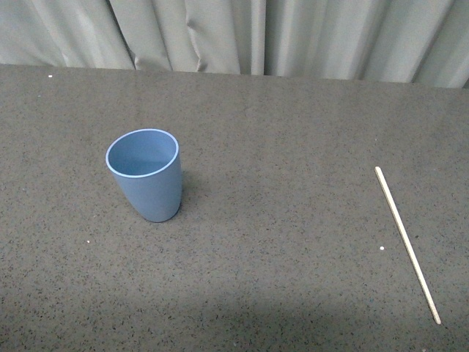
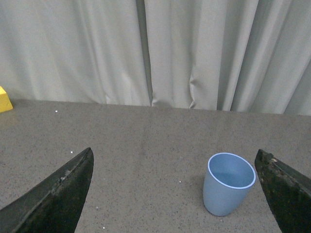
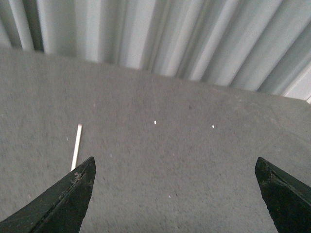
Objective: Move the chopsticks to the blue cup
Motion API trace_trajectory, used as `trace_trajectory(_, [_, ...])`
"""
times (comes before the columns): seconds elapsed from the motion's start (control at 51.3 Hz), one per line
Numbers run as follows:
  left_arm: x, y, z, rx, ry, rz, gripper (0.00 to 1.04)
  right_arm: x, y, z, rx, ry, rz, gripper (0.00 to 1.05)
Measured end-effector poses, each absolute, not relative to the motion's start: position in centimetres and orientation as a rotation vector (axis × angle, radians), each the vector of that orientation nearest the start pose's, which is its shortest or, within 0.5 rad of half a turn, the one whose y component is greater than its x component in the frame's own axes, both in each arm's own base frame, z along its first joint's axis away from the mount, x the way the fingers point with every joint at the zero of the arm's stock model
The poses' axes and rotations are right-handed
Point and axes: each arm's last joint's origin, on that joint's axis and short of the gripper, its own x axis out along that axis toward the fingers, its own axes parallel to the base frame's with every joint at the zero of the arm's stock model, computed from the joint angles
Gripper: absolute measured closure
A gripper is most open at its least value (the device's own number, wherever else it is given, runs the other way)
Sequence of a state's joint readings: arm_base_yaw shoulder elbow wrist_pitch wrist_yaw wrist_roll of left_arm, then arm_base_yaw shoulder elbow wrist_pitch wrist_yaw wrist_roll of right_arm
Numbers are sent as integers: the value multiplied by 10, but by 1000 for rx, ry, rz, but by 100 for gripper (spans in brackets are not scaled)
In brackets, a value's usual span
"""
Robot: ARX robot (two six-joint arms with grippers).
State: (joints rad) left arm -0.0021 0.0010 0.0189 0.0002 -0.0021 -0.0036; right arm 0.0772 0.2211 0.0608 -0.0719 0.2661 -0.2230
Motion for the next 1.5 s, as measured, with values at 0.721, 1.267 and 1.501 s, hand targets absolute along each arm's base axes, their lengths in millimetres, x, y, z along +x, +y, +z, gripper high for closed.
trace_trajectory(0.721, [97,0,170,-4,-18,0,7,267,19,90,25,984,104,9])
trace_trajectory(1.267, [97,0,170,-4,-18,0,7,317,35,52,111,1216,98,11])
trace_trajectory(1.501, [97,0,170,-4,-18,0,7,326,40,46,81,1257,99,49])
